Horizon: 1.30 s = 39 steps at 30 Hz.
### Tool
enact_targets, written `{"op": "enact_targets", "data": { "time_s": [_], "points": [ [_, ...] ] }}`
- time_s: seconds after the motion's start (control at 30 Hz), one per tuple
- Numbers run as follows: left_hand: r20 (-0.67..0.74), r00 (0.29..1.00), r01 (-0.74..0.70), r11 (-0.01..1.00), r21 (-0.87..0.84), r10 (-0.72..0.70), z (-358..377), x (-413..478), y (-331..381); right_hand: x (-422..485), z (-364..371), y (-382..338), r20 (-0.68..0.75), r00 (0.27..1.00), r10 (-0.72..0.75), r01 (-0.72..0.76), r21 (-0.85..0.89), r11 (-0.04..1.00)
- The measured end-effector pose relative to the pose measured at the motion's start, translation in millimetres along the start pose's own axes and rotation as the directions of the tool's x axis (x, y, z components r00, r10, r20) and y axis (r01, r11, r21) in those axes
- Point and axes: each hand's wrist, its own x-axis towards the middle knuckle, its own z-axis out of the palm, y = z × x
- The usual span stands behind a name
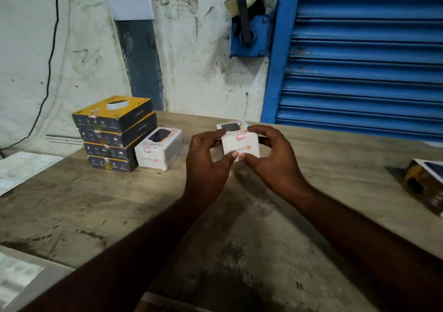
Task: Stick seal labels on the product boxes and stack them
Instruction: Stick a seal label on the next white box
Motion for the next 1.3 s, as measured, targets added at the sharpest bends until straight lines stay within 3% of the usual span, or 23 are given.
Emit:
{"op": "enact_targets", "data": {
  "time_s": [0.17, 0.4, 0.77, 0.93, 1.1, 1.3],
  "points": [
    [0.110, 0.994, 0.008, 0.998, -0.063, -0.001, 36, -10, 10, -14, -49, 26, -0.038, 0.998, 0.046, -0.048, -0.058, 0.997],
    [0.106, 0.994, 0.026, 0.978, -0.205, -0.004, 69, -9, 12, -8, -71, 40, -0.011, 0.995, 0.100, -0.100, -0.004, 0.995],
    [0.189, 0.952, -0.219, 0.968, -0.118, 0.239, 66, -12, 16, -10, -76, 42, -0.040, 0.998, 0.054, -0.056, -0.048, 0.997],
    [0.197, 0.933, -0.301, 0.953, -0.036, 0.302, 51, -1, 18, -5, -87, 39, 0.051, 0.997, 0.049, -0.050, 0.017, 0.999],
    [0.316, 0.917, -0.285, 0.954, 0.093, 0.243, 39, 9, 15, -3, -100, 41, 0.207, 0.976, 0.069, -0.093, 0.109, 0.990],
    [0.365, 0.906, -0.215, 0.976, -0.035, 0.213, 34, 10, 17, -5, -102, 39, 0.306, 0.943, 0.130, -0.208, 0.239, 0.948]
  ]
}}
